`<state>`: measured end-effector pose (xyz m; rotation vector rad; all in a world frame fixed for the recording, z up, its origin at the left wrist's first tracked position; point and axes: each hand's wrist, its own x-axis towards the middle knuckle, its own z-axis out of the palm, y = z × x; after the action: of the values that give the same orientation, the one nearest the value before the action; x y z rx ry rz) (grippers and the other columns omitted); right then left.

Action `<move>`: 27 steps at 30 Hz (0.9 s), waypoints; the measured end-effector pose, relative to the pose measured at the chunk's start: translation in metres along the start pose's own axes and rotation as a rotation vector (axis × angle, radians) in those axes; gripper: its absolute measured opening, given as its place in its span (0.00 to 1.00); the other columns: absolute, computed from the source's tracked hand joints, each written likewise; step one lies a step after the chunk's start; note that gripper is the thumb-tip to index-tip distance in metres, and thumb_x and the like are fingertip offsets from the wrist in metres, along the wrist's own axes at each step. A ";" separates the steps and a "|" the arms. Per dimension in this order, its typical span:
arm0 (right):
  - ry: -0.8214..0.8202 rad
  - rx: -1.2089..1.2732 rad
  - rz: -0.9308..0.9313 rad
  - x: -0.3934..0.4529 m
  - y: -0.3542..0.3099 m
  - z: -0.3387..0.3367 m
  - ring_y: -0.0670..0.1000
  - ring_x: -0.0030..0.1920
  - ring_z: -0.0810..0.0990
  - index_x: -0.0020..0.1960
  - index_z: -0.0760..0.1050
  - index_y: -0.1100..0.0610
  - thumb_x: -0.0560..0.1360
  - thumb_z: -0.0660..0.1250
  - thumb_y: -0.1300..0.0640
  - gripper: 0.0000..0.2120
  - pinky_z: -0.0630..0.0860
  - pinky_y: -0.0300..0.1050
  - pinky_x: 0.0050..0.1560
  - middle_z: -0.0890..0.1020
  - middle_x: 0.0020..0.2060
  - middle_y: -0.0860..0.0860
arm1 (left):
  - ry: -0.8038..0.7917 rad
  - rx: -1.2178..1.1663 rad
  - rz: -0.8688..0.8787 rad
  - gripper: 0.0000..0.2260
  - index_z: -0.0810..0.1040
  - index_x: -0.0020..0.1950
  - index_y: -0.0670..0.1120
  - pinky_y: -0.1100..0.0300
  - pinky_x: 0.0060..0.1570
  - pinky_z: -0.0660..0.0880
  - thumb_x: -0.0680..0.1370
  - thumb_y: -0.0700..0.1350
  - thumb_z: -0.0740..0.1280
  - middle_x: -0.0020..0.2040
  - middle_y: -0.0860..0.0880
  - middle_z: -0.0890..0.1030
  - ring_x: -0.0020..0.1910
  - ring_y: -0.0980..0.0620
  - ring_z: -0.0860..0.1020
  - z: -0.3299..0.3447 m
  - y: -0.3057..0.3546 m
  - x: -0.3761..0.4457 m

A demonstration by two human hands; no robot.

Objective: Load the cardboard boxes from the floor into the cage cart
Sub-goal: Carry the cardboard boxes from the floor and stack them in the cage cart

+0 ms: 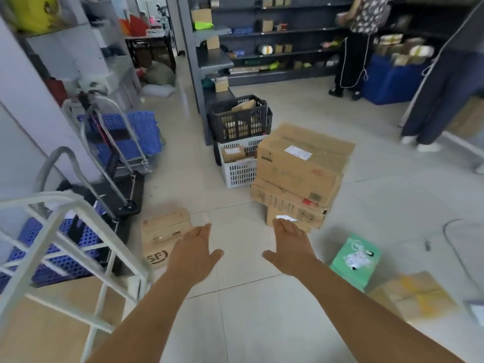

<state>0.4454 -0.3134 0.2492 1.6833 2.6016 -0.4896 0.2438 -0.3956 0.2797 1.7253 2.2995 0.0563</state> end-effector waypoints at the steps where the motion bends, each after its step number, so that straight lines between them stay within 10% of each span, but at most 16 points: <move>1: 0.018 0.012 0.031 0.004 0.012 -0.004 0.53 0.77 0.54 0.79 0.49 0.57 0.77 0.63 0.41 0.40 0.53 0.49 0.76 0.56 0.77 0.52 | -0.012 0.012 0.028 0.32 0.51 0.79 0.46 0.53 0.71 0.58 0.80 0.57 0.58 0.77 0.48 0.59 0.75 0.48 0.60 0.000 0.009 0.011; 27: 0.117 0.193 0.643 0.235 0.189 -0.072 0.54 0.75 0.60 0.78 0.52 0.56 0.77 0.64 0.42 0.38 0.60 0.50 0.72 0.61 0.76 0.52 | -0.098 -0.094 0.245 0.32 0.50 0.79 0.48 0.52 0.66 0.67 0.80 0.53 0.61 0.76 0.47 0.62 0.72 0.47 0.65 -0.029 0.102 0.397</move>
<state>0.5260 -0.0148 0.2295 2.5149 1.9363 -0.6295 0.2304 0.0146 0.2520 1.9065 1.9748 0.1224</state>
